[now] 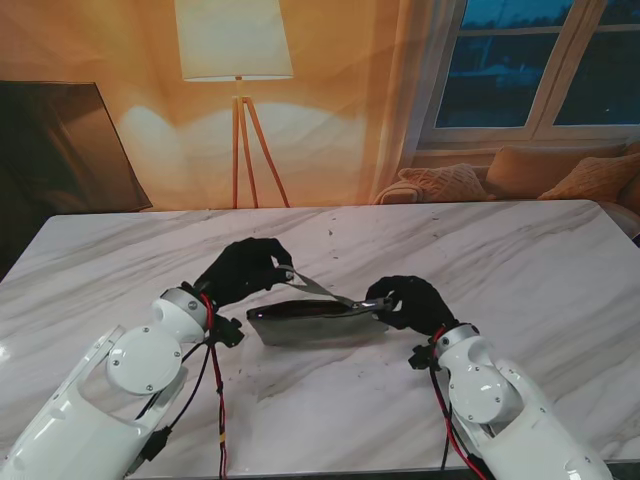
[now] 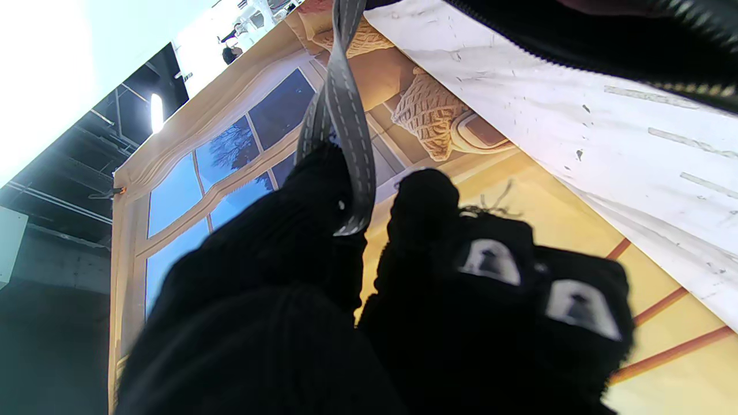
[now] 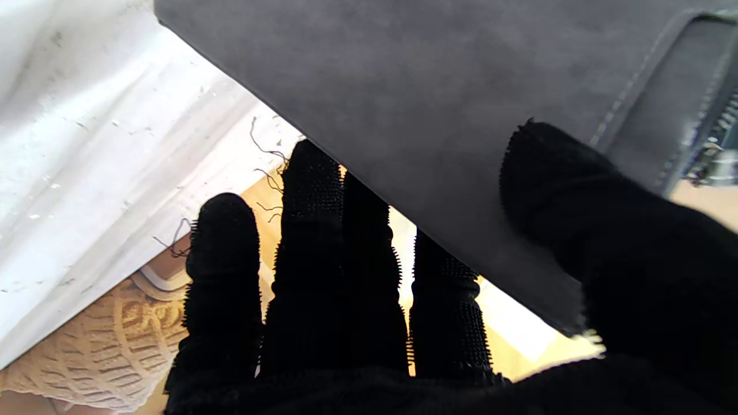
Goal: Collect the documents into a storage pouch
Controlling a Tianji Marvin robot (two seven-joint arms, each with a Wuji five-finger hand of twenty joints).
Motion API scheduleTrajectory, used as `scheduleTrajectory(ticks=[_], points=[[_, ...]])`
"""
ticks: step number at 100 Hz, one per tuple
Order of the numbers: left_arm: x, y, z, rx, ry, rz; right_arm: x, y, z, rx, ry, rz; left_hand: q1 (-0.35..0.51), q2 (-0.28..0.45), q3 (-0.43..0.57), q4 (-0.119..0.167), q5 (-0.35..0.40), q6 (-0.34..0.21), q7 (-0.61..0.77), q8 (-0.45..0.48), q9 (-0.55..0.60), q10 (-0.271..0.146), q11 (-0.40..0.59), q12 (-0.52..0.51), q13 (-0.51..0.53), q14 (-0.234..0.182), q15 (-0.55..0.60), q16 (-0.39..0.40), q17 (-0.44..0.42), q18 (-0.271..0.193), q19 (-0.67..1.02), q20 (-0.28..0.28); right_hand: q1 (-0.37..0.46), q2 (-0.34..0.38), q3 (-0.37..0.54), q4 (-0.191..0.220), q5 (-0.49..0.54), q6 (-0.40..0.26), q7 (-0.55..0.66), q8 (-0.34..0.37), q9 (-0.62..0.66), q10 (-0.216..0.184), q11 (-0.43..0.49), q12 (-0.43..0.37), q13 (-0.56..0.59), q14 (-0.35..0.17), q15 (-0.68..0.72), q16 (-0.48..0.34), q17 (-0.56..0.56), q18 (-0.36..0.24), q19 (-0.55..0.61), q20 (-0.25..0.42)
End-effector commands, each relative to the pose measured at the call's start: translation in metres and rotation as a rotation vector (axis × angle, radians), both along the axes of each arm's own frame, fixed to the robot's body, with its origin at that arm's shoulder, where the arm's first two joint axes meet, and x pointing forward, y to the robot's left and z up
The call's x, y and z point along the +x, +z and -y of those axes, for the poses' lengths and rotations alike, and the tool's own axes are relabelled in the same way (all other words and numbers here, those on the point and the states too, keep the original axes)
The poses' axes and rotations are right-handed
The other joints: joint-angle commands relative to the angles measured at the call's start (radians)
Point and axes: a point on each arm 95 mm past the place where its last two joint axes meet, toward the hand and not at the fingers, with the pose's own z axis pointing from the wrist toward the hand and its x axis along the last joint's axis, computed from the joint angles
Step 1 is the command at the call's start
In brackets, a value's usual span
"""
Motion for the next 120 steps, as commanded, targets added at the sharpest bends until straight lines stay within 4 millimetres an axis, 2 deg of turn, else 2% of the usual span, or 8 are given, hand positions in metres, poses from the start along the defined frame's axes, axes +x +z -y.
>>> scheduleTrajectory(ticks=[1, 13, 17, 23, 27, 51, 71, 120], points=[[0.002, 0.0, 0.003, -0.006, -0.008, -0.011, 0.002, 0.011, -0.002, 0.001, 0.02, 0.029, 0.057, 0.049, 0.077, 0.045, -0.014, -0.039, 0.022, 0.018, -0.006, 0.012, 0.017, 0.013, 0.009, 0.154, 0.027, 0.007, 0.033, -0.145, 0.147, 0.02, -0.03, -0.042, 0.043, 0.022, -0.02, -0.017, -0.012, 0.022, -0.009, -0.013, 0.017, 0.019, -0.004, -0.037, 0.024, 0.029, 0.004, -0.029, 0.0, 0.038], [0.004, -0.001, 0.004, -0.009, -0.004, -0.013, 0.002, 0.016, -0.005, 0.005, 0.045, 0.047, 0.056, 0.049, 0.078, 0.045, -0.013, -0.039, 0.022, 0.018, -0.006, 0.012, 0.017, 0.013, 0.01, 0.155, 0.027, 0.006, 0.033, -0.145, 0.147, 0.02, -0.027, -0.037, 0.039, 0.021, 0.012, -0.104, -0.004, 0.044, 0.053, -0.013, 0.038, 0.041, 0.066, -0.045, 0.149, 0.09, 0.072, -0.036, 0.074, 0.086], [0.005, -0.001, 0.004, -0.01, -0.002, -0.015, 0.002, 0.016, -0.006, 0.008, 0.051, 0.051, 0.056, 0.048, 0.078, 0.045, -0.013, -0.038, 0.023, 0.019, -0.006, 0.012, 0.017, 0.013, 0.009, 0.155, 0.027, 0.006, 0.033, -0.145, 0.147, 0.02, 0.009, -0.039, 0.02, -0.084, 0.025, -0.146, 0.058, -0.021, 0.084, -0.016, 0.046, 0.057, 0.085, -0.048, 0.183, 0.103, 0.09, -0.038, 0.095, 0.095], [0.006, -0.002, 0.004, -0.013, 0.003, -0.017, 0.001, 0.016, -0.009, 0.012, 0.057, 0.056, 0.056, 0.048, 0.079, 0.045, -0.014, -0.038, 0.022, 0.019, -0.006, 0.012, 0.017, 0.013, 0.009, 0.155, 0.027, 0.006, 0.034, -0.145, 0.147, 0.02, 0.059, -0.025, -0.002, -0.128, 0.04, -0.189, 0.175, -0.111, 0.144, -0.017, 0.065, 0.069, 0.132, -0.05, 0.224, 0.111, 0.131, -0.035, 0.129, 0.096], [0.006, -0.003, 0.004, -0.014, 0.005, -0.018, 0.001, 0.015, -0.01, 0.02, 0.057, 0.054, 0.056, 0.048, 0.079, 0.045, -0.014, -0.039, 0.022, 0.019, -0.006, 0.012, 0.017, 0.013, 0.009, 0.155, 0.027, 0.006, 0.034, -0.145, 0.147, 0.02, 0.091, -0.002, -0.012, -0.12, 0.056, -0.203, 0.267, -0.183, 0.2, -0.013, 0.073, 0.123, 0.17, -0.048, 0.259, 0.115, 0.163, -0.033, 0.159, 0.091], [0.006, -0.007, -0.001, -0.014, 0.028, -0.016, -0.001, 0.006, -0.016, 0.063, 0.037, 0.034, 0.054, 0.047, 0.081, 0.045, -0.012, -0.039, 0.023, 0.019, -0.004, 0.012, 0.017, 0.013, 0.009, 0.155, 0.028, 0.005, 0.034, -0.144, 0.147, 0.019, 0.245, 0.074, 0.003, -0.09, 0.262, -0.159, 0.389, -0.266, 0.362, 0.002, 0.047, 0.133, 0.303, -0.046, 0.363, 0.051, 0.289, -0.038, 0.258, 0.052], [0.003, -0.012, -0.007, -0.001, 0.051, -0.019, -0.003, 0.004, -0.015, 0.087, 0.015, 0.047, 0.052, 0.046, 0.084, 0.045, -0.013, -0.04, 0.023, 0.02, -0.004, 0.011, 0.017, 0.012, 0.011, 0.155, 0.027, 0.004, 0.035, -0.142, 0.147, 0.018, 0.304, 0.063, 0.013, -0.077, 0.335, -0.127, 0.393, -0.225, 0.394, 0.018, 0.073, 0.116, 0.36, -0.06, 0.37, 0.028, 0.358, -0.044, 0.258, 0.018], [0.001, -0.019, -0.037, 0.068, 0.143, -0.033, -0.003, 0.003, -0.003, 0.089, -0.032, 0.084, 0.037, 0.036, 0.106, 0.046, -0.008, -0.037, 0.026, 0.019, 0.014, 0.006, 0.039, 0.02, 0.041, 0.134, 0.054, -0.001, 0.071, -0.158, 0.17, 0.006, 0.323, -0.007, 0.082, -0.081, 0.4, -0.1, 0.391, -0.155, 0.419, 0.027, 0.108, 0.098, 0.392, -0.061, 0.373, 0.009, 0.404, -0.029, 0.234, -0.019]])
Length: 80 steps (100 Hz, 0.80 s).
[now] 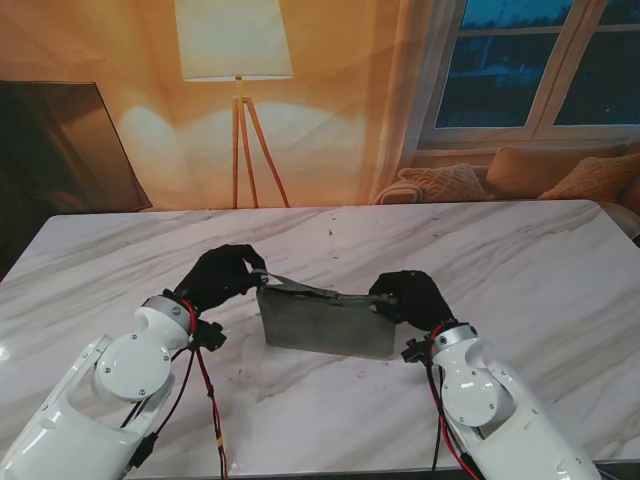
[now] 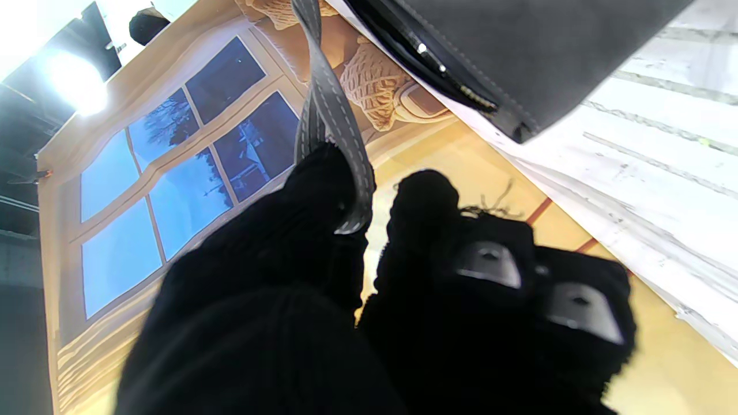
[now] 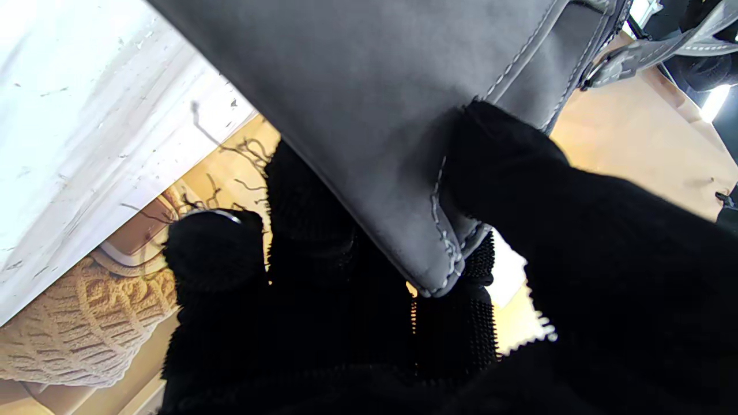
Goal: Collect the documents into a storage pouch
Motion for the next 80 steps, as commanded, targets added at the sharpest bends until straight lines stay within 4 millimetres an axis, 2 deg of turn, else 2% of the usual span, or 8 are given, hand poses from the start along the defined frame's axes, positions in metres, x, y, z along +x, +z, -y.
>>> scheduleTrajectory(ticks=[1, 80], points=[[0.0, -0.002, -0.006, 0.014, 0.014, -0.01, -0.001, -0.005, 0.005, -0.016, -0.005, -0.014, 0.037, 0.037, 0.095, 0.046, -0.007, -0.045, 0.026, 0.019, 0.01, 0.008, 0.027, 0.019, 0.031, 0.134, 0.05, 0.0, 0.059, -0.159, 0.17, 0.005, 0.113, 0.028, 0.114, 0.044, 0.142, -0.049, 0.14, 0.074, 0.037, 0.033, 0.017, -0.006, 0.055, -0.049, 0.044, -0.001, 0.013, -0.007, 0.007, -0.013], [-0.008, -0.01, -0.079, 0.111, 0.266, 0.0, -0.003, -0.006, 0.011, -0.029, -0.049, -0.025, 0.041, 0.042, 0.095, 0.042, -0.013, -0.035, 0.037, 0.032, 0.004, 0.007, 0.024, 0.019, 0.022, 0.14, 0.048, -0.008, 0.056, -0.161, 0.176, -0.011, 0.118, 0.033, 0.118, 0.041, 0.143, -0.038, 0.138, 0.101, 0.032, 0.044, 0.03, -0.003, 0.057, -0.047, 0.05, -0.001, 0.025, -0.005, 0.006, -0.017]])
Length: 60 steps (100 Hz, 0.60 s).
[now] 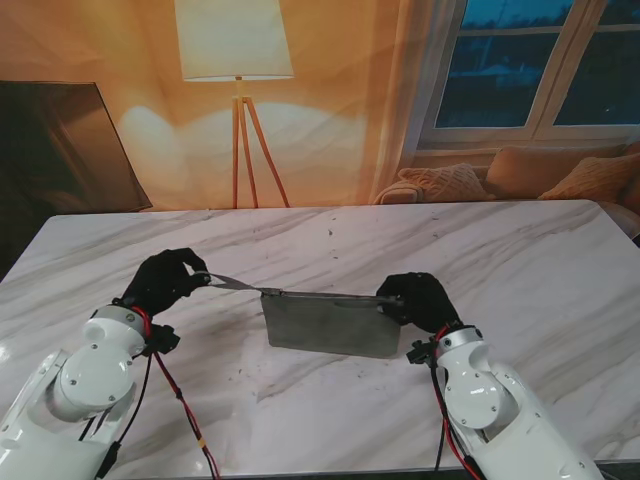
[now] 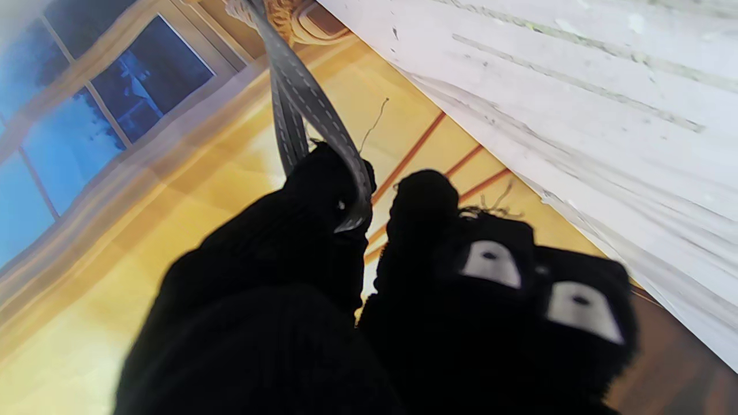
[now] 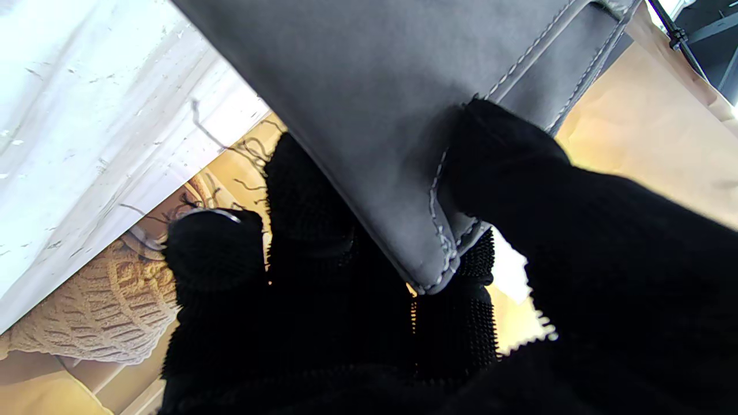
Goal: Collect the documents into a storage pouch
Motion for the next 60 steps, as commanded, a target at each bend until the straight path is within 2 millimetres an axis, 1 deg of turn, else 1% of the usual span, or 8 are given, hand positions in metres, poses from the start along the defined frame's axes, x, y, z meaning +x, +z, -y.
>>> scheduleTrajectory(ticks=[1, 6, 20, 31, 60], points=[[-0.0019, -0.0003, -0.0081, 0.009, 0.027, -0.004, -0.0011, -0.0025, 0.0015, -0.007, -0.003, -0.016, 0.043, 0.042, 0.094, 0.042, -0.013, -0.035, 0.037, 0.023, 0.004, 0.007, 0.024, 0.017, 0.021, 0.14, 0.046, -0.006, 0.055, -0.161, 0.175, -0.012, 0.118, 0.04, 0.117, 0.041, 0.137, -0.04, 0.147, 0.068, 0.022, 0.044, 0.024, 0.008, 0.056, -0.048, 0.051, 0.012, 0.021, -0.006, 0.007, -0.013], [-0.0025, -0.0005, -0.0112, 0.013, 0.038, -0.003, -0.001, -0.0026, 0.0013, -0.007, -0.002, -0.017, 0.044, 0.043, 0.092, 0.042, -0.015, -0.037, 0.036, 0.024, 0.001, 0.006, 0.022, 0.016, 0.015, 0.142, 0.043, -0.006, 0.049, -0.159, 0.172, -0.013, 0.119, 0.042, 0.116, 0.041, 0.138, -0.04, 0.146, 0.069, 0.021, 0.043, 0.024, 0.008, 0.056, -0.048, 0.051, 0.012, 0.02, -0.006, 0.006, -0.013], [-0.0024, -0.0026, -0.0149, 0.016, 0.055, -0.006, -0.0005, -0.0027, 0.0005, -0.007, -0.004, -0.018, 0.05, 0.047, 0.081, 0.041, -0.017, -0.035, 0.026, 0.025, -0.015, 0.013, -0.004, 0.003, -0.017, 0.172, 0.006, -0.009, 0.009, -0.133, 0.144, -0.011, 0.119, 0.046, 0.111, 0.042, 0.138, -0.04, 0.143, 0.073, 0.02, 0.043, 0.025, 0.008, 0.055, -0.049, 0.051, 0.011, 0.02, -0.005, 0.006, -0.013], [-0.0002, -0.0046, -0.0139, 0.004, 0.06, -0.009, 0.0006, -0.0017, -0.0009, 0.001, -0.013, -0.022, 0.058, 0.049, 0.07, 0.038, -0.015, -0.026, 0.01, 0.0, -0.032, 0.025, -0.034, -0.015, -0.052, 0.2, -0.036, -0.005, -0.037, -0.102, 0.104, 0.009, 0.118, 0.054, 0.106, 0.042, 0.136, -0.041, 0.141, 0.077, 0.016, 0.047, 0.028, 0.011, 0.056, -0.051, 0.052, 0.011, 0.025, -0.003, 0.008, -0.013], [0.0046, -0.0029, -0.0158, 0.003, 0.091, 0.025, 0.006, 0.0037, 0.0, -0.003, -0.037, -0.005, 0.068, 0.053, 0.063, 0.036, -0.021, -0.024, 0.025, 0.005, -0.039, 0.023, -0.038, -0.02, -0.064, 0.203, -0.05, 0.0, -0.051, -0.092, 0.086, 0.027, 0.12, 0.057, 0.102, 0.043, 0.138, -0.04, 0.136, 0.082, 0.014, 0.051, 0.033, 0.012, 0.058, -0.051, 0.054, 0.009, 0.03, 0.0, 0.011, -0.015]])
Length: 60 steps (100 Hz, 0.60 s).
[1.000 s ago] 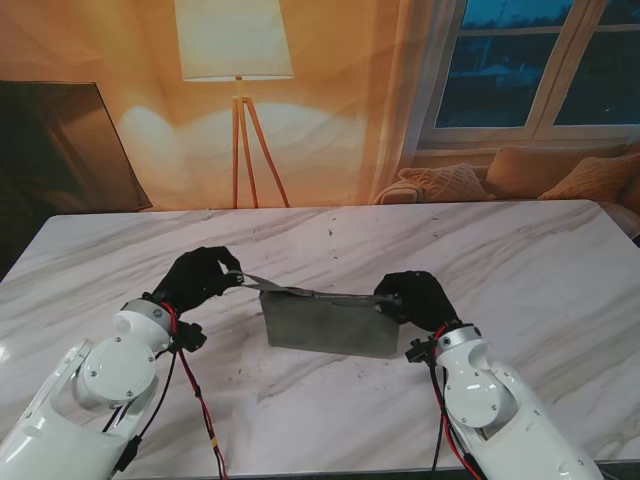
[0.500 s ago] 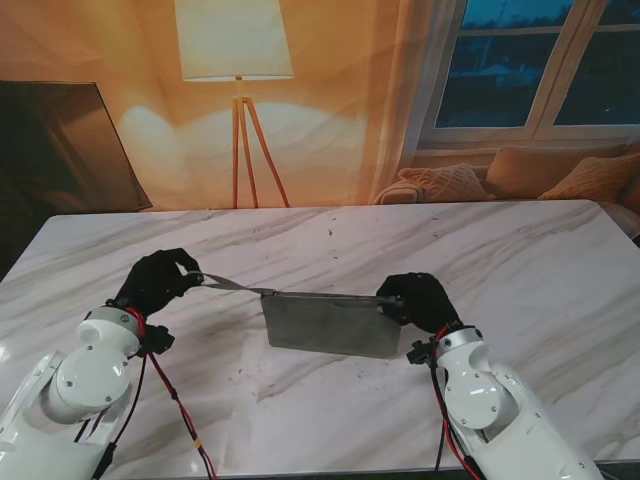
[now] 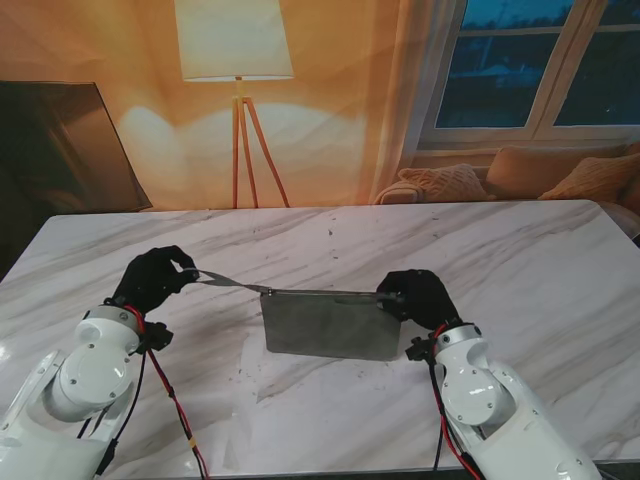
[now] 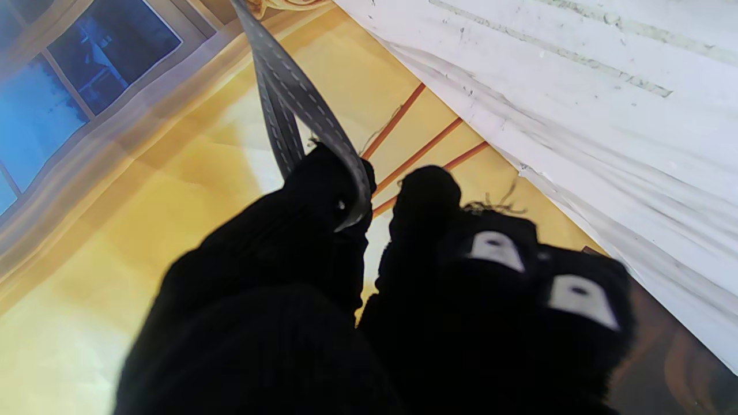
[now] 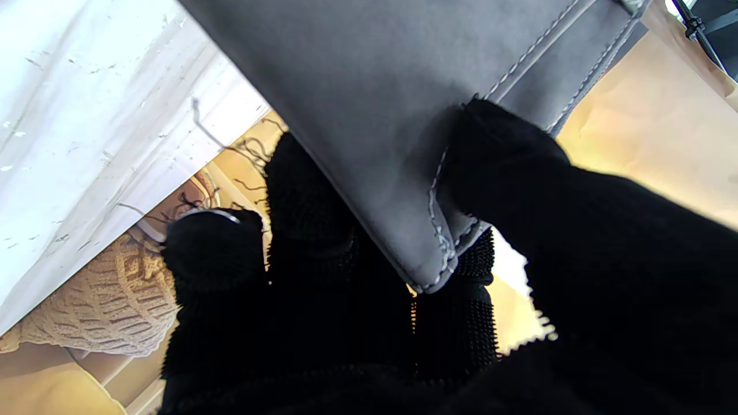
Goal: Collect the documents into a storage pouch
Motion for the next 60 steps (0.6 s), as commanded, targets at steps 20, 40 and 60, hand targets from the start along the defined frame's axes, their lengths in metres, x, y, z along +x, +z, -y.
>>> scheduleTrajectory(ticks=[20, 40, 60], points=[[0.001, -0.001, -0.008, -0.005, 0.045, 0.017, 0.005, 0.005, 0.002, 0.001, -0.023, 0.004, 0.068, 0.053, 0.062, 0.035, -0.025, -0.019, 0.024, -0.011, -0.04, 0.018, -0.021, -0.024, -0.058, 0.193, -0.045, 0.002, -0.042, -0.1, 0.059, 0.05, 0.123, 0.06, 0.097, 0.045, 0.139, -0.041, 0.135, 0.076, 0.011, 0.051, 0.028, 0.009, 0.055, -0.047, 0.059, 0.011, 0.02, 0.008, 0.018, -0.013], [0.004, -0.003, -0.005, -0.022, 0.019, -0.013, 0.012, 0.011, -0.003, 0.019, -0.032, 0.006, 0.046, 0.05, 0.061, 0.029, -0.039, -0.005, -0.03, -0.082, -0.091, 0.049, -0.109, 0.013, -0.157, 0.213, -0.135, 0.02, -0.166, -0.069, -0.063, 0.152, 0.123, 0.062, 0.094, 0.046, 0.136, -0.038, 0.135, 0.082, 0.011, 0.054, 0.03, 0.009, 0.06, -0.047, 0.059, 0.011, 0.033, 0.013, 0.021, -0.015], [0.015, -0.004, 0.006, -0.058, -0.02, -0.038, 0.023, 0.021, -0.011, 0.027, -0.034, 0.012, 0.022, 0.044, 0.061, 0.026, -0.049, 0.0, -0.065, -0.096, -0.184, 0.04, -0.259, 0.052, -0.357, 0.207, -0.298, 0.024, -0.431, -0.06, -0.305, 0.344, 0.122, 0.063, 0.094, 0.046, 0.136, -0.038, 0.134, 0.084, 0.009, 0.054, 0.031, 0.009, 0.064, -0.048, 0.059, 0.011, 0.039, 0.015, 0.022, -0.019]])
